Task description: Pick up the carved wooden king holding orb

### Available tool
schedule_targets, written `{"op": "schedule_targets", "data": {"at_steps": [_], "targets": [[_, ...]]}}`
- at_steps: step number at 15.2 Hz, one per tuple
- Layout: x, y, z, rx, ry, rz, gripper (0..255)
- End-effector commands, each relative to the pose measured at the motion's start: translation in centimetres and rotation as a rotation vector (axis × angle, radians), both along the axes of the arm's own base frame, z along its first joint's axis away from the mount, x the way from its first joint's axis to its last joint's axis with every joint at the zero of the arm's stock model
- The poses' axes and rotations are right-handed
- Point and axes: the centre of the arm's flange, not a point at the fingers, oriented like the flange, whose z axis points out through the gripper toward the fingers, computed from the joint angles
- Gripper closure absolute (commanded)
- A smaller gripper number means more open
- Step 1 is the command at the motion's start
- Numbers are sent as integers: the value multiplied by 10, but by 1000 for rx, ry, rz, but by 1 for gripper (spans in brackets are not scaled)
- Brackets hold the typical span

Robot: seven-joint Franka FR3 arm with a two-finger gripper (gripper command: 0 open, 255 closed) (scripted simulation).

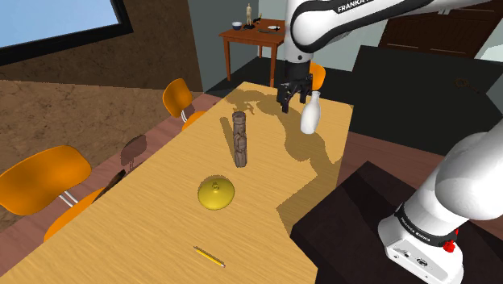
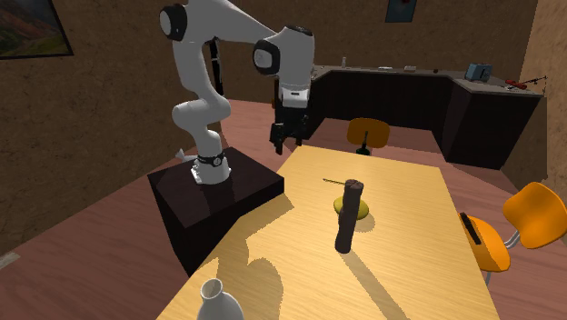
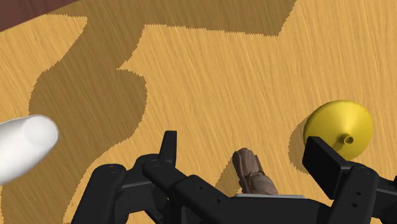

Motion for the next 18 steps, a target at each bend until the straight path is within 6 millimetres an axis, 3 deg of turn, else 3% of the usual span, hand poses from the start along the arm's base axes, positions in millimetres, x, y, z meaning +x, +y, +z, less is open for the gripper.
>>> {"op": "schedule_targets", "data": {"at_steps": [1, 16, 18], "targets": [[20, 13, -8, 5, -10, -1, 0], [172, 97, -74, 41, -82, -6, 0], [174, 97, -80, 41, -83, -6, 0]]}}
